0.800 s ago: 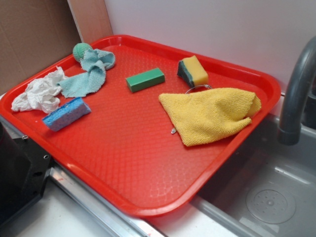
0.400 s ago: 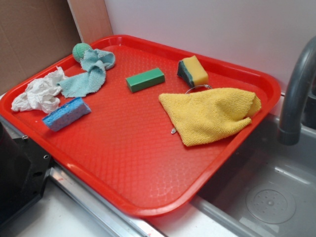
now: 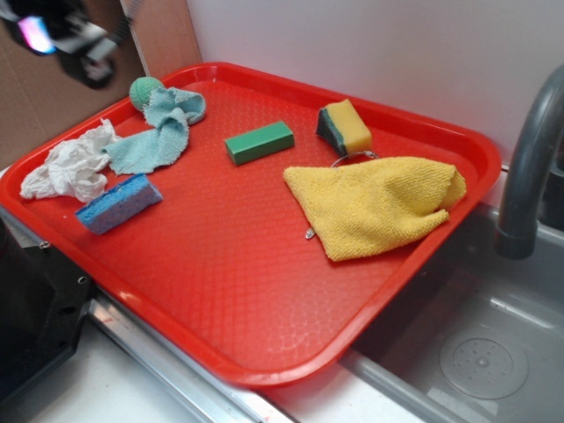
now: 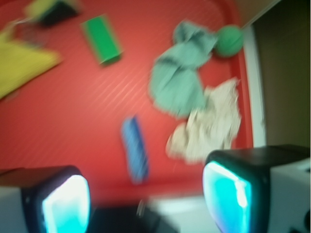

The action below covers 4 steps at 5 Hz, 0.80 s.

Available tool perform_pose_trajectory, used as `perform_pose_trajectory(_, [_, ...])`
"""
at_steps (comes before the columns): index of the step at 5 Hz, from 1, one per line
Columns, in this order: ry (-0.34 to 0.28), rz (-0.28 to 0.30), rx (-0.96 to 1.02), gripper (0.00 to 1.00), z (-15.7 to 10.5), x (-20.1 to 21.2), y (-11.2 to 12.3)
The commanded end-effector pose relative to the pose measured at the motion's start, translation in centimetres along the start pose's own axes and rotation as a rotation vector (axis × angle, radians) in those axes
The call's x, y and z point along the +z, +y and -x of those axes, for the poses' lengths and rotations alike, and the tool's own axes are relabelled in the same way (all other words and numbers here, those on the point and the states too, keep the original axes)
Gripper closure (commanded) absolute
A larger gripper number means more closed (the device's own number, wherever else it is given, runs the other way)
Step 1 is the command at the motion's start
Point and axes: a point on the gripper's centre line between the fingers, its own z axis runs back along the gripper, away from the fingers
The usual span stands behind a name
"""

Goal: Grab the green block.

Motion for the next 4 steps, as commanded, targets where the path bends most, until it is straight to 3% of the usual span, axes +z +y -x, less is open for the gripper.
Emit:
perform_pose_trajectory(1, [-0.123, 0.049, -0.102, 0.00, -10.2, -4.1, -2.3])
perform_pose_trajectory(3, [-0.086, 0.074, -0.124, 0.00, -19.8, -9.8, -1.9])
perform_pose_trajectory(4, [-0.073, 0.085, -0.154, 0.00, -17.2, -9.0, -2.9])
